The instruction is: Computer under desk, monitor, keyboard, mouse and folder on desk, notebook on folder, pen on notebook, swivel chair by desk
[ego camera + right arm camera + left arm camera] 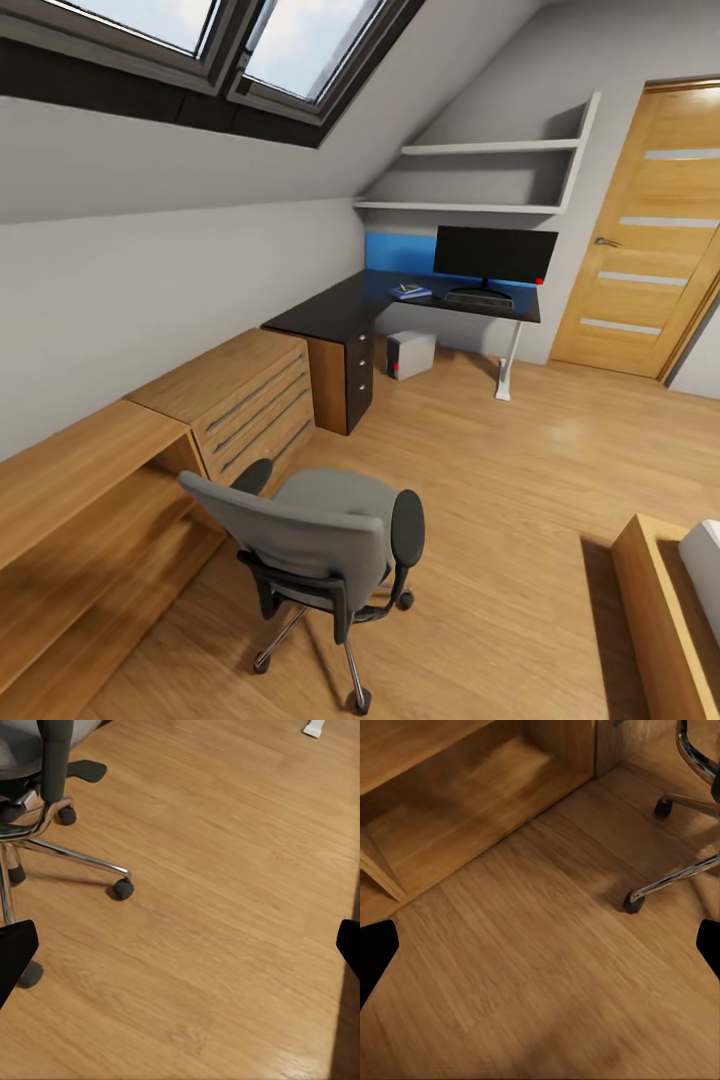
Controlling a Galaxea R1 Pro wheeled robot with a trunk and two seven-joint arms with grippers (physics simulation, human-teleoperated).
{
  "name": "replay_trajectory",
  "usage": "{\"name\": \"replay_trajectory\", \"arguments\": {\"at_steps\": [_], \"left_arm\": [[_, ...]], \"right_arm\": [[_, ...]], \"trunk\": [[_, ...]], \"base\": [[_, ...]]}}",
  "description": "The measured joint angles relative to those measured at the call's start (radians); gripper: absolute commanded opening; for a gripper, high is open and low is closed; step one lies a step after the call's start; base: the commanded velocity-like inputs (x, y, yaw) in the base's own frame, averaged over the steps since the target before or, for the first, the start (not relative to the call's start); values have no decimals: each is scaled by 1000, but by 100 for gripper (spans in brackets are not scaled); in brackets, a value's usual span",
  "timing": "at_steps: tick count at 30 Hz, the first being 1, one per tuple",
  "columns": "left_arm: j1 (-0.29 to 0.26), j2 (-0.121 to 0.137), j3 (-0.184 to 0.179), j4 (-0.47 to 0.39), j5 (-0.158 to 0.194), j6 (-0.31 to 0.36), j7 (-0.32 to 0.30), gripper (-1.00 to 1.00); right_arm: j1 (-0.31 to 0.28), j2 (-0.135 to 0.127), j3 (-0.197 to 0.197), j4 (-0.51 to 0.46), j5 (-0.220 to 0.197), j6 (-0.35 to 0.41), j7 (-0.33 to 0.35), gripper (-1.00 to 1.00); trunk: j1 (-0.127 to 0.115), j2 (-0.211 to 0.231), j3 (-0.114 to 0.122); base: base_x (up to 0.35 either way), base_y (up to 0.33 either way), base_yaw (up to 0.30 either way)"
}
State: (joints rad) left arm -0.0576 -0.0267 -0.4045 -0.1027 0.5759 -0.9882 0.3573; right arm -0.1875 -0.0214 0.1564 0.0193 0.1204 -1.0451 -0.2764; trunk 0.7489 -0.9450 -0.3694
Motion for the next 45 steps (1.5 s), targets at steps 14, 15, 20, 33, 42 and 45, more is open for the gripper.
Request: {"name": "replay_trajectory", "arguments": {"at_steps": [14,15,20,33,42,45], "left_arm": [[0,-24,0,26,-3,-53,-1,100],[0,-24,0,26,-3,-52,-1,100],[0,-24,0,26,-3,-49,0,100],[0,-23,1,28,-3,-45,-1,100],[0,-22,0,29,-3,-45,-1,100],[0,-22,1,29,-3,-45,-1,100]], "right_arm": [[0,-3,-1,-1,-2,0,-2,100],[0,-4,-1,-1,-3,0,-2,100],[0,-4,-1,-1,-3,0,-2,100],[0,-5,0,-1,-3,0,-2,100],[0,-4,1,-1,-2,0,1,100],[0,-3,2,-1,-2,0,3,100]], "trunk": [[54,-98,-44],[58,-105,-47],[77,-140,-62],[96,-175,-73],[96,-175,-71],[96,-175,-71]], "base": [[0,0,-63],[0,0,-212],[0,0,-234],[0,0,-248],[110,33,-250],[202,64,-246]]}}
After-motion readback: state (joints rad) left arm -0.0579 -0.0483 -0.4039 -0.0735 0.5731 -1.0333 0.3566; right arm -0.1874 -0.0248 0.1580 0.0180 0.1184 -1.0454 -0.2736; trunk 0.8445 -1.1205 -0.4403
